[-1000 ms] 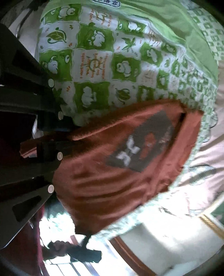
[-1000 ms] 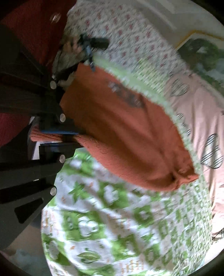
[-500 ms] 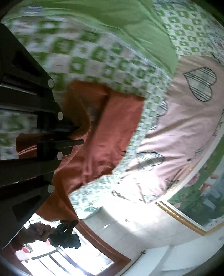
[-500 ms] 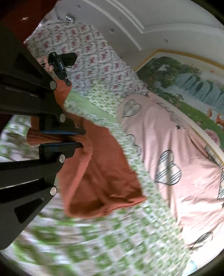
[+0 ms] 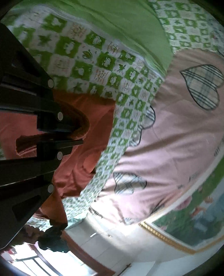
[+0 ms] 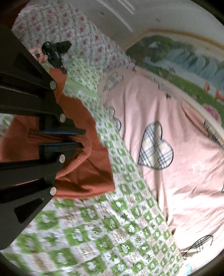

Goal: Fold small clothes

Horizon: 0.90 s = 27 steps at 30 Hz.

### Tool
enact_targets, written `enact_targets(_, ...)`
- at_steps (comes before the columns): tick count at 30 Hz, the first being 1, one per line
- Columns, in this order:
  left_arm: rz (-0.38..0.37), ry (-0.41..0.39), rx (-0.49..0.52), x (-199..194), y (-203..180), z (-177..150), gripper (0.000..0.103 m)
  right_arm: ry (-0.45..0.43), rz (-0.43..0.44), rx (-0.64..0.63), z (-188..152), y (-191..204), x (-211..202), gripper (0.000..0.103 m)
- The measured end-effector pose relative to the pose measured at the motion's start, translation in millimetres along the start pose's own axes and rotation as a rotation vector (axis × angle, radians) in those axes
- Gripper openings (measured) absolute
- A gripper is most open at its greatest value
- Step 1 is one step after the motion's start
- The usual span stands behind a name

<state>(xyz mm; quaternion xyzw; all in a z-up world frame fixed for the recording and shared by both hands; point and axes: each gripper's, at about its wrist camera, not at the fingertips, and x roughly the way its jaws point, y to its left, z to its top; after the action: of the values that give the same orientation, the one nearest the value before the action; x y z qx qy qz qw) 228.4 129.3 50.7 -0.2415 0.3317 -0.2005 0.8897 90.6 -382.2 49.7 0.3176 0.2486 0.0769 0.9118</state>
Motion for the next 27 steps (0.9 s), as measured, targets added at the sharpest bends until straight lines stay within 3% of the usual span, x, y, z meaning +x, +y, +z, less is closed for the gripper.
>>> enact_targets(4, 0.043, 0.023, -0.030, 32.0, 17.8, 6.1, 0.004, 0.030, -0.062, 0.022, 11.7, -21.4, 32.7, 0.008)
enact_targets(9, 0.093, 0.065, -0.047, 69.8, 36.4, 9.6, 0.004, 0.106, -0.204, 0.008, 12.3, -44.2, 70.0, 0.008)
enact_targets(17, 0.200, 0.159, -0.011, 106.1, 42.0, 4.1, 0.006, 0.165, -0.275, 0.051, 7.2, -65.0, 89.5, 0.011)
enact_targets(20, 0.185, 0.182, -0.011, 90.5, 35.9, -5.5, 0.010, 0.148, -0.286, 0.057, 4.5, -56.2, 72.7, 0.015)
enact_targets(23, 0.120, 0.203, 0.058, 64.7, 8.4, -29.9, 0.016, 0.111, -0.328, -0.032, -5.5, -29.3, 48.1, 0.016)
enact_targets(27, 0.014, 0.288, 0.157, 64.1, -35.2, -68.9, 0.023, 0.153, -0.249, -0.162, -30.4, 14.1, 45.5, 0.016)
